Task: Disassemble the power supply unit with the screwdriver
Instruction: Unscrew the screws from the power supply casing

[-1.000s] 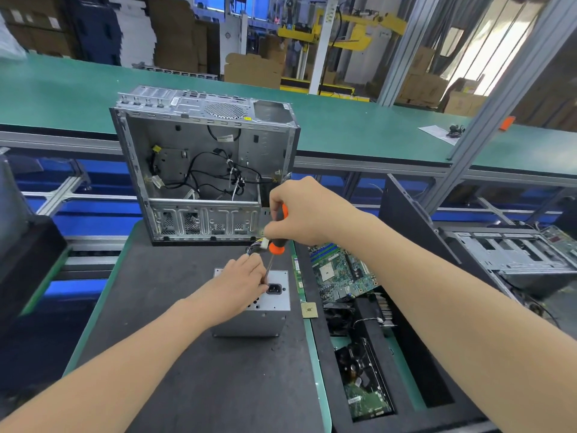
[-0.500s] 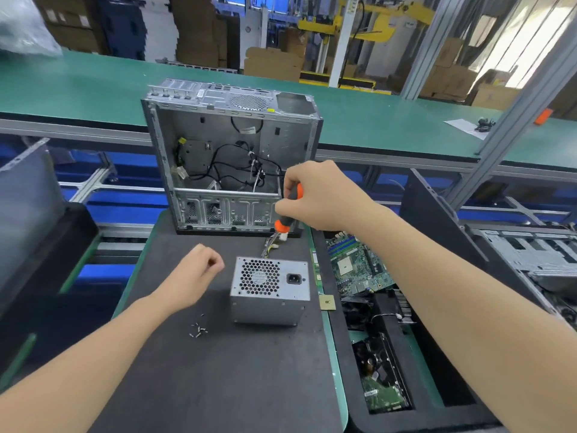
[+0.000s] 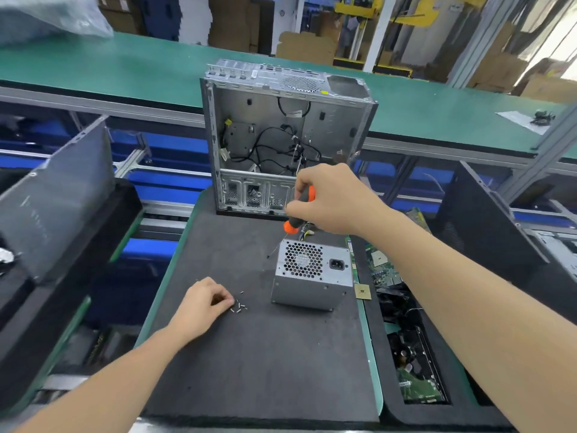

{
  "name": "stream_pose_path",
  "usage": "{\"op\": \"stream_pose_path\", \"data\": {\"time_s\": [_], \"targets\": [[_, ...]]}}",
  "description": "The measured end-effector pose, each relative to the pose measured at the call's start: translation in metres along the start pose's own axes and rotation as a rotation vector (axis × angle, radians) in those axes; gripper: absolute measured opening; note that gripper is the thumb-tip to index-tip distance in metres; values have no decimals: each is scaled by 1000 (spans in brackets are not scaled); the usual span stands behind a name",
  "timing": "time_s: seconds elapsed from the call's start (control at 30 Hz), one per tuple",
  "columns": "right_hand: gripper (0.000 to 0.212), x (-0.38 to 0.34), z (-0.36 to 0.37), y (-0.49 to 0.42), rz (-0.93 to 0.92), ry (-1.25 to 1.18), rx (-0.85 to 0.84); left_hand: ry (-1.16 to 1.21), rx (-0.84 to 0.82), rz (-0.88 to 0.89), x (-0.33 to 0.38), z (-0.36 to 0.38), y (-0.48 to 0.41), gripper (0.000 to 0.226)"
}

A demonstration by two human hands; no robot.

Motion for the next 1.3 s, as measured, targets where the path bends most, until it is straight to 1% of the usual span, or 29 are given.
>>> {"op": "stream_pose_path", "data": {"time_s": [0.1,0.23,0.3,0.33,0.4,0.43,0.5,0.57,0.6,0.7,0.77,0.97,1.13,1.3], "targets": [[18,1,-2,5,23,6,10,69,-12,-63,-6,0,-5,11],[19,9,-8,14,69,-20,31,48,-92,-100,-6,-10,-19,24],[19,15,-12,20,90,-14,53,50,-70,-116,1,-19,-29,26],[19,19,-15,23,101,-9,66,59,-23,-108,8,-25,-34,24],[18,27,-24,29,127,4,97,119,109,-49,36,-37,-45,18],[18,31,-29,33,140,18,115,165,156,7,57,-41,-50,17],[18,39,-39,40,162,61,136,244,175,156,106,-43,-56,17],[18,48,-46,46,189,99,137,316,123,303,156,-36,-58,19],[17,53,-49,49,206,113,137,358,72,354,176,-29,-59,21],[16,67,-54,58,261,137,137,398,-141,413,217,0,-58,33],[16,75,-56,64,275,144,138,389,-235,425,227,18,-57,43],[15,89,-59,73,275,132,150,293,-238,434,229,39,-61,49],[14,91,-61,72,272,71,167,297,-205,445,228,39,-61,47],[15,89,-58,65,256,78,132,271,-201,437,227,41,-61,48]]}}
Point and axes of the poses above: each hand's wrist, its own y-axis away from the middle knuckle, its own z-axis out of the palm, x = y × z, the point moved 5 cm from there along -y, towards the middle knuckle, and after that the axes turned 7 degrees about x, right-handed, at the moved point
